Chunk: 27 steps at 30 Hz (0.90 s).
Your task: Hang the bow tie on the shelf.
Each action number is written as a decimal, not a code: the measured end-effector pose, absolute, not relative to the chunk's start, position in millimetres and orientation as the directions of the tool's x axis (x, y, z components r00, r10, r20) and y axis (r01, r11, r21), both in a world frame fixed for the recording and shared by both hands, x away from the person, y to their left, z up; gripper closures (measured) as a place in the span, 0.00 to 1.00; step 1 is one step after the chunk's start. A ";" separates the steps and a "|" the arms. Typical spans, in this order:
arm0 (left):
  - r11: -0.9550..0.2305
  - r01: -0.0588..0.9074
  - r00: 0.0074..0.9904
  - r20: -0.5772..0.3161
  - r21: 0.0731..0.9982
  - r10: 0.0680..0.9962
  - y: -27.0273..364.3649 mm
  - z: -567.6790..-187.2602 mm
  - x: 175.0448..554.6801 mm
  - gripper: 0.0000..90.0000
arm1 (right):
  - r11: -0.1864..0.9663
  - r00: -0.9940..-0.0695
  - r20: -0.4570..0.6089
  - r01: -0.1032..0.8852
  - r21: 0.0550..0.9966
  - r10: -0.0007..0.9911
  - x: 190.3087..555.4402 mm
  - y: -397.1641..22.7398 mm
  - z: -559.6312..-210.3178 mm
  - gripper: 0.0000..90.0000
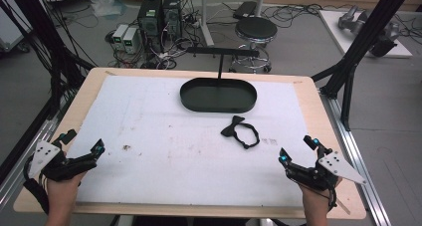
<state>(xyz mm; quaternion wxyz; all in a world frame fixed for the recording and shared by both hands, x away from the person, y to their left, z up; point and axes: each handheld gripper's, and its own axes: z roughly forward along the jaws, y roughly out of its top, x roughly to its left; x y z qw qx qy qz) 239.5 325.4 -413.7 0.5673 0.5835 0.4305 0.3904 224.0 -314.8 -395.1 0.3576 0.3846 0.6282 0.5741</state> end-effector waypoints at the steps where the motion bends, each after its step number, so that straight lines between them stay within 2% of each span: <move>1: 0.012 0.060 0.325 -0.031 0.998 0.945 325.5 -413.9 239.4 0.04 | 0.055 -0.448 -0.017 0.071 0.996 0.894 224.4 -314.6 -394.9 0.12; 10: 0.006 0.069 0.324 -0.028 0.998 0.946 326.7 -415.0 237.9 0.04 | 0.077 -0.530 0.002 0.127 0.989 0.848 231.3 -307.3 -390.7 0.12; 15: 0.000 0.078 0.322 -0.025 0.997 0.947 326.8 -416.5 236.8 0.04 | 0.141 -0.620 0.011 0.195 0.971 0.785 247.7 -292.4 -386.7 0.12; 20: -0.001 0.082 0.317 -0.026 0.997 0.948 327.3 -417.7 237.3 0.04 | 0.184 -0.653 0.009 0.226 0.957 0.758 259.6 -280.9 -390.4 0.12; 24: -0.005 0.091 0.321 -0.024 0.996 0.947 326.5 -418.9 238.1 0.04 | 0.214 -0.754 0.027 0.221 0.951 0.657 275.7 -266.2 -391.6 0.12; 27: -0.008 0.091 0.322 -0.021 0.996 0.947 325.4 -419.2 238.8 0.04 | 0.274 -0.784 0.024 0.246 0.930 0.620 289.5 -256.7 -391.3 0.12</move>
